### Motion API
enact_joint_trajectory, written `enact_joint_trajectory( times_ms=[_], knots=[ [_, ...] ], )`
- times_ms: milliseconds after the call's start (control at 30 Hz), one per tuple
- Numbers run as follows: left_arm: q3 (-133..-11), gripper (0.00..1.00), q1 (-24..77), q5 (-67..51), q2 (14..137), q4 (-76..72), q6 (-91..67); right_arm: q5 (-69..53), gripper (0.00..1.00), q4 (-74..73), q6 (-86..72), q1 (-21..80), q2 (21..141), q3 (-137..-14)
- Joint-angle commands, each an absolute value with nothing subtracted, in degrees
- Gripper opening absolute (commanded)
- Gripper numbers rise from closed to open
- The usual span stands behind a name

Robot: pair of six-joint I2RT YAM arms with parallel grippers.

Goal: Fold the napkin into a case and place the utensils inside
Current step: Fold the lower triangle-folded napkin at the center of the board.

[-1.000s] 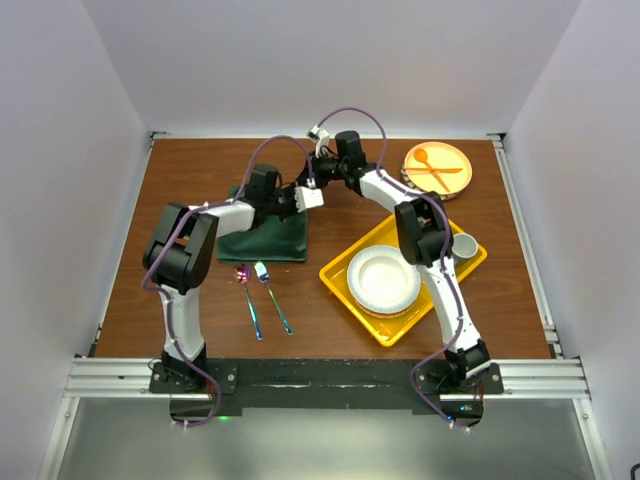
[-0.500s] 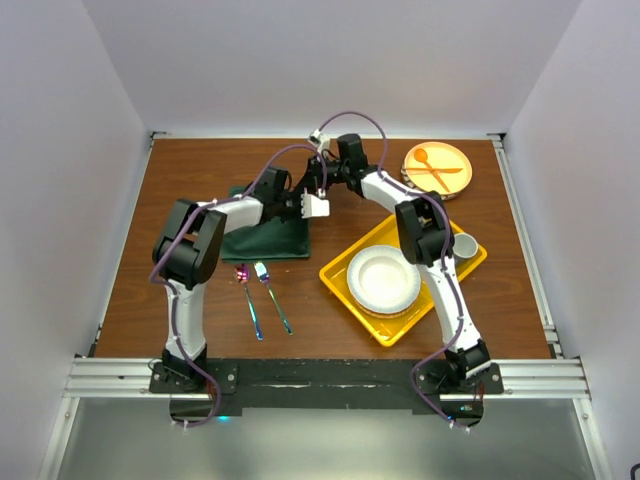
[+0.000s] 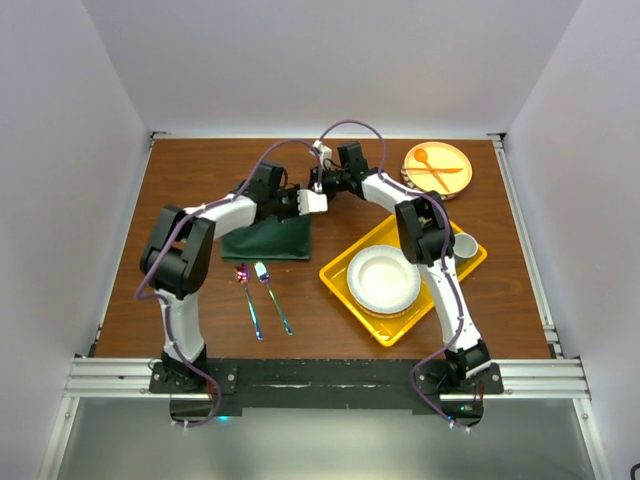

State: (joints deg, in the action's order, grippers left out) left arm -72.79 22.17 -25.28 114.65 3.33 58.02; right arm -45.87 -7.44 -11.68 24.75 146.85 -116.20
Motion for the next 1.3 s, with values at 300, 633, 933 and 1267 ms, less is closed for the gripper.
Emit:
enact_joint_trajectory(
  times_ms=[300, 633, 933, 1267],
  knots=[
    [-66.3, 0.06, 14.5, -27.3, 101.5, 17.6, 57.5, -44.3, 0.0, -7.6, -12.1, 24.1, 146.2, -119.6],
    [-65.2, 0.02, 14.6, -23.2, 106.9, 16.9, 52.0, -47.5, 0.0, -8.2, -11.5, 24.8, 142.3, -117.3],
    [-64.3, 0.0, 14.6, -20.9, 107.7, 17.2, 48.7, -50.1, 0.0, -14.4, -8.8, 25.0, 139.3, -115.5],
    [-64.8, 0.0, 14.6, -20.3, 109.0, 16.8, 46.4, -51.2, 0.0, -23.6, -0.3, 26.1, 137.6, -112.6]
  ],
)
